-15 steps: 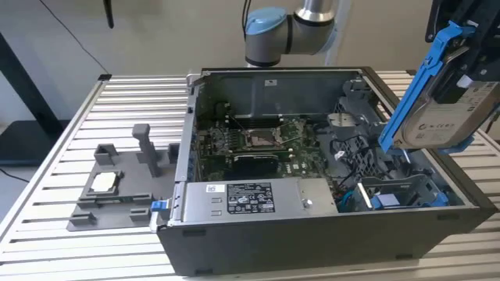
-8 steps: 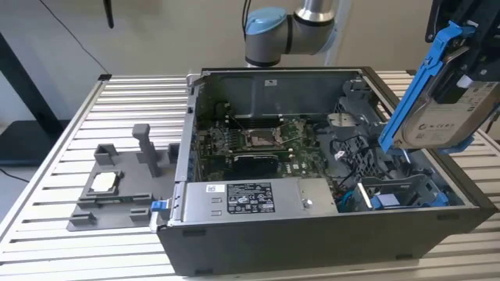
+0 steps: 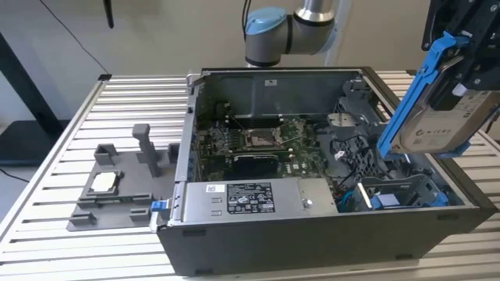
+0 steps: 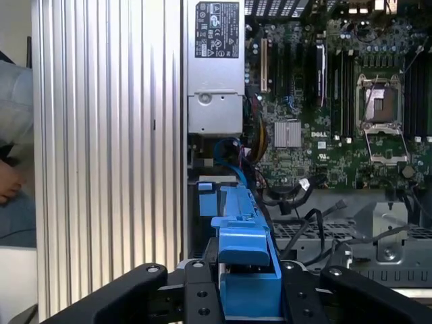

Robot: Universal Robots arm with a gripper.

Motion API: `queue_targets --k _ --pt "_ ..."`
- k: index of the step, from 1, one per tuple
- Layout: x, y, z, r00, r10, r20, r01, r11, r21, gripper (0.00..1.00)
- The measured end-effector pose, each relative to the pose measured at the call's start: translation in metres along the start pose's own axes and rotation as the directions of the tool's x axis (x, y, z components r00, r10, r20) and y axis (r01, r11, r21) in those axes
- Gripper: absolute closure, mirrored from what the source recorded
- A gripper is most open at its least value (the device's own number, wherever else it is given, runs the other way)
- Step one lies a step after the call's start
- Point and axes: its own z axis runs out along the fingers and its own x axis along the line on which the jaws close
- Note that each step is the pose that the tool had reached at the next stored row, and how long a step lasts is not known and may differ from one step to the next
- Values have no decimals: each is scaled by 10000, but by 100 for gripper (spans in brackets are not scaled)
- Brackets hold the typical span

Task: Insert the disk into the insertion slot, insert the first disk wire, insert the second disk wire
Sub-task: 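Insert the disk into the insertion slot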

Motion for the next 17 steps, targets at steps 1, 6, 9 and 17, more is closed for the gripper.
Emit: queue_targets --k 1,6,9,17 --pt "0 0 18 10000 0 -3 0 10000 5 67" --pt "-1 -4 109 10000 0 -16 0 10000 13 67" --pt "-1 -6 162 10000 1 -21 -1 10000 13 67" --pt "-2 -12 308 10000 1 -20 -1 10000 13 67"
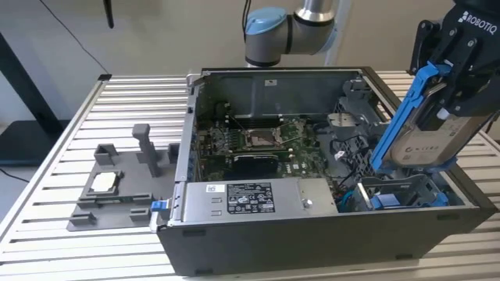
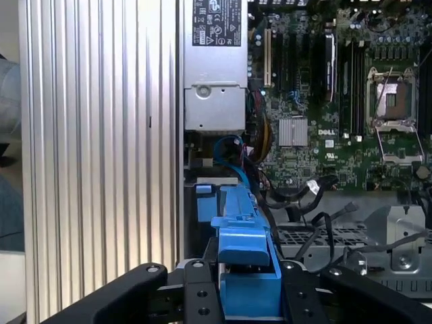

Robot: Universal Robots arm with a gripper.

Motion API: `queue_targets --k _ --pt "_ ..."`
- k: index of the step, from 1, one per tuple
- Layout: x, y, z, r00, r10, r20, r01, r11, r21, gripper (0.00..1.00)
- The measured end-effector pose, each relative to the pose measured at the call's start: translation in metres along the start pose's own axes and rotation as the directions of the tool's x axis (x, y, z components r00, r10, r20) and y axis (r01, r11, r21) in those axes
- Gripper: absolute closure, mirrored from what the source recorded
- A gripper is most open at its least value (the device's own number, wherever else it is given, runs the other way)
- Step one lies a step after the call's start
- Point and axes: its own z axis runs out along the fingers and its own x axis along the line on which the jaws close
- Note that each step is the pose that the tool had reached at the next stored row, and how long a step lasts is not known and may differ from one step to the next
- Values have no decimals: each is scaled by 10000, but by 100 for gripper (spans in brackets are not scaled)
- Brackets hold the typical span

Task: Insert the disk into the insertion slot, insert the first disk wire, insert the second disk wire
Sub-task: 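Insert the disk into the insertion slot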

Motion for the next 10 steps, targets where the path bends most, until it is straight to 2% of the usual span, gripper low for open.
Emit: queue_targets --k 10 --pt "-1 -13 181 10000 1 1 -1 10000 0 67"
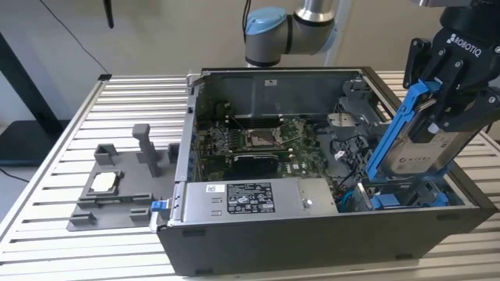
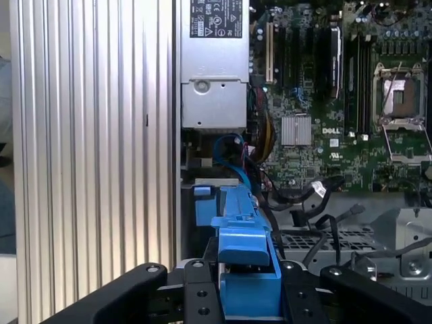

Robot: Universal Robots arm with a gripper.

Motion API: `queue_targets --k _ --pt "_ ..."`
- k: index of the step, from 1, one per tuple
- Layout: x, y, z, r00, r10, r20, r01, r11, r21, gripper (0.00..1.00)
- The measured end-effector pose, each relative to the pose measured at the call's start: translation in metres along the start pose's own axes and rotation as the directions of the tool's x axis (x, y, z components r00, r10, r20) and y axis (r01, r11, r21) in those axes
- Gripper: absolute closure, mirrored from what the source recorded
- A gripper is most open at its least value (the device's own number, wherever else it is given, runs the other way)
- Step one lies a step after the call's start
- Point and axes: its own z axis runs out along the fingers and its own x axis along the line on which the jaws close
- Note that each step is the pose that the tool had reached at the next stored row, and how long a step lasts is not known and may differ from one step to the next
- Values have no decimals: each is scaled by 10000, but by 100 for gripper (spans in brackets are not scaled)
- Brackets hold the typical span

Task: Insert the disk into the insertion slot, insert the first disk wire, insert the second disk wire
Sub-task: 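Insert the disk into the insertion slot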

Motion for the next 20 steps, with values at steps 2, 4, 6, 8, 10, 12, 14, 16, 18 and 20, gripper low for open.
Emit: queue_targets --k 2,4,6,8,10,12,14,16,18,20 --pt "0 -5 36 10000 0 -2 0 10000 0 67" --pt "-1 -11 73 10000 -1 0 1 10000 0 67" --pt "-1 -16 109 10000 0 0 0 10000 0 67" --pt "-1 -21 143 10000 -1 0 1 10000 0 67" --pt "-2 -29 175 10000 -5 -1 5 10000 0 67" --pt "-1 -42 197 10000 -10 0 10 10000 0 67" --pt "3 -57 213 10000 -14 0 14 10000 0 67" --pt "3 -59 243 10000 -13 0 13 10000 0 67" --pt "3 -61 273 10000 -13 -2 13 10000 0 67" --pt "2 -62 293 10000 -14 -2 14 10000 0 67"
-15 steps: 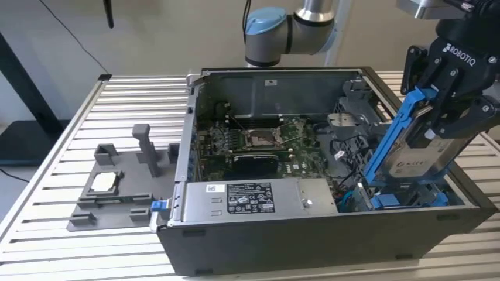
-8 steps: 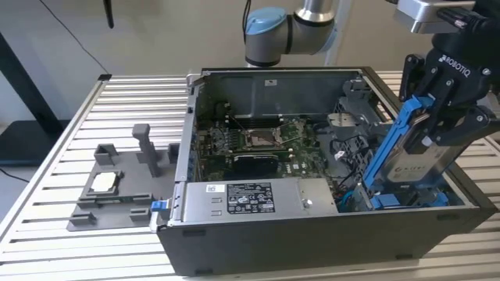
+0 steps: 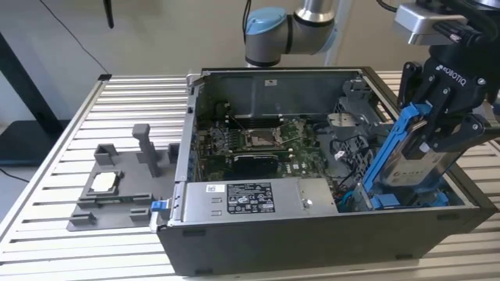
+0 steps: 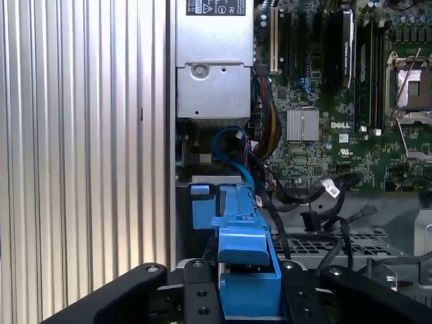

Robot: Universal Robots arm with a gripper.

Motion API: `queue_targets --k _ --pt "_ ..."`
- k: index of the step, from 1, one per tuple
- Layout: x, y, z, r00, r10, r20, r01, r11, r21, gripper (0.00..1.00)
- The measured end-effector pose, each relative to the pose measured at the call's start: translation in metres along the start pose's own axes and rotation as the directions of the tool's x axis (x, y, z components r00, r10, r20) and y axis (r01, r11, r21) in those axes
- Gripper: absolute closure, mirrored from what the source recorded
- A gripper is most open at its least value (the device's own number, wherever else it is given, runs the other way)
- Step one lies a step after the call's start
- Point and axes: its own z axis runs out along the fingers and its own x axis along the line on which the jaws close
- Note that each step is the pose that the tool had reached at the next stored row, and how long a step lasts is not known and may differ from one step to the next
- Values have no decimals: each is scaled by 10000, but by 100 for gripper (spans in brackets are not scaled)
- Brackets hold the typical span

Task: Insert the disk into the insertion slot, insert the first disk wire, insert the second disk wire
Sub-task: 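Insert the disk into the insertion slot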

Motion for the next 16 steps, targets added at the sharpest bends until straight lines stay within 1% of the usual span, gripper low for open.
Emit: queue_targets --k 12,13,16 --pt "-1 -7 213 10000 -44 0 44 10000 1 67" --pt "-2 -7 225 10000 -47 -1 47 10000 0 67" --pt "-1 -8 224 10000 -46 -16 46 10000 0 67"
